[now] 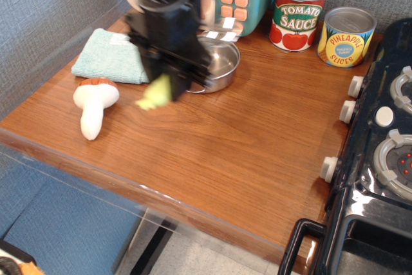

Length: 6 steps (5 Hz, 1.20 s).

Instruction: Place the spatula on the blue cloth

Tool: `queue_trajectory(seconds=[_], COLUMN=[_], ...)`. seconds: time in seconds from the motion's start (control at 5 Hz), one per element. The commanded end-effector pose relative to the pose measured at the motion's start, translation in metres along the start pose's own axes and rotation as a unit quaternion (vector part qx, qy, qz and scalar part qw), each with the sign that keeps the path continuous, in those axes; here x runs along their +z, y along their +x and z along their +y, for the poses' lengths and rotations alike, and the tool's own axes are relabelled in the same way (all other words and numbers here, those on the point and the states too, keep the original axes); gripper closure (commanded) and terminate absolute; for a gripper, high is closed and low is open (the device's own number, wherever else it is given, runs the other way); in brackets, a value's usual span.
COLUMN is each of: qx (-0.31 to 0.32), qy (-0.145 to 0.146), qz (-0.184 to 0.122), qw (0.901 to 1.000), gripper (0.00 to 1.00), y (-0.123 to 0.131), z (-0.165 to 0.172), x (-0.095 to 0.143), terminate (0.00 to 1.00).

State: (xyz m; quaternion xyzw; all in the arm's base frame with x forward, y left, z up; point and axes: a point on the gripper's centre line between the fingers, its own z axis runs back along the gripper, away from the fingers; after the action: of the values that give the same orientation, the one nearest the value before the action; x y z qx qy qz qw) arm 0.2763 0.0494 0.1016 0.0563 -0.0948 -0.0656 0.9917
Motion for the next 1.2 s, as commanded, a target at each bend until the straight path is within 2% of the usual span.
queue_trajectory(seconds=[0.0,0.2,0.4,0.6,0.8,1.0], qx=[0.026,-0.006,-0.009,-0.010,-0.026,-0.041], qy=[0.030,0.044,0.043,0.030,0.030,0.046], qz=[0.045,0.040,0.042,0.038,0.041,0.034], qw=[0.9982,0.9982,0.9981,0.9988,0.9984,0.9975], gripper=[1.00,1.00,1.00,1.00,1.00,1.00], y=[0.008,0.019,0.021,0.027,0.034,0.036], z=[0.097,0.147,0.177,0.183,0.171,0.159], x=[-0.028,-0.042,-0.057,-0.072,-0.080,-0.073], terminate=[0.00,0.00,0.00,0.00,0.00,0.00])
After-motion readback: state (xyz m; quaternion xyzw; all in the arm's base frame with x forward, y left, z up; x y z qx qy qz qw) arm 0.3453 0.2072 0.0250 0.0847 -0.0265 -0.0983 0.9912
